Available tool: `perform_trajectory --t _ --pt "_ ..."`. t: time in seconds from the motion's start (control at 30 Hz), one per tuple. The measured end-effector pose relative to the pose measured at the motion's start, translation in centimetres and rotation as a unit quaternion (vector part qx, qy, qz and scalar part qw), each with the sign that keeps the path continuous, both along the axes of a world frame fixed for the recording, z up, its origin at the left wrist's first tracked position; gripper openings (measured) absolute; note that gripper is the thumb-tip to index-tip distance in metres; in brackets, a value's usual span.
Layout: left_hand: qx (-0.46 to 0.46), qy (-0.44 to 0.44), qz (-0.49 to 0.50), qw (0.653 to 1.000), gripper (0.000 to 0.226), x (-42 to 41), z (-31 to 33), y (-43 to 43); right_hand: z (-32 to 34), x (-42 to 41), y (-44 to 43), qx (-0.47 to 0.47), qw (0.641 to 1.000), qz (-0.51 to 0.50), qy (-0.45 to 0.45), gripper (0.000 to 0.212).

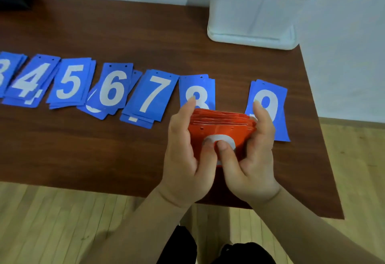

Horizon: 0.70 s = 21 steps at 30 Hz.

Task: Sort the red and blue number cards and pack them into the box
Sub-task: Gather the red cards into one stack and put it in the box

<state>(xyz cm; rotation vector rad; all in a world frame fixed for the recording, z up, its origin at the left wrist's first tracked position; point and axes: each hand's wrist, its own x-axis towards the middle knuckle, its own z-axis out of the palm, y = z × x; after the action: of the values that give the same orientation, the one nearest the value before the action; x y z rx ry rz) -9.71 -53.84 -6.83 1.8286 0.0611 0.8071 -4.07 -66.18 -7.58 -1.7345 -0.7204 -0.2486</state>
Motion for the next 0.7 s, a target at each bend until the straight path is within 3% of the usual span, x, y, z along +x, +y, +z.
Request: perform_trajectory --t 0.13,0.3,0.47,0.57,0.7 --pt "-0.027 -0.036 0.015 0.999 0.049 0.4 1.5 -0.6 0.9 0.8 0.2 0.051 0.998 0.032 -0.028 0.068" --pt "-0.130 -0.040 0.060 0.989 0.024 0.8 2.6 -1.8 1.3 0.4 0.8 0.068 0.998 0.003 -0.014 0.050" --pt "-0.157 -0.027 0.123 0.980 0.016 2.8 4.1 -1.7 2.6 0.4 2.2 0.118 0.991 -0.054 0.041 0.047" --pt "-0.216 -0.011 0.133 0.967 0.015 2.9 3.7 -1.9 2.6 0.4 2.5 0.112 0.986 -0.095 0.081 0.050" --pt "-0.221 0.002 0.142 0.965 0.020 2.3 3.5 -2.0 2.4 0.1 2.7 0.113 0.979 -0.115 0.127 0.049"
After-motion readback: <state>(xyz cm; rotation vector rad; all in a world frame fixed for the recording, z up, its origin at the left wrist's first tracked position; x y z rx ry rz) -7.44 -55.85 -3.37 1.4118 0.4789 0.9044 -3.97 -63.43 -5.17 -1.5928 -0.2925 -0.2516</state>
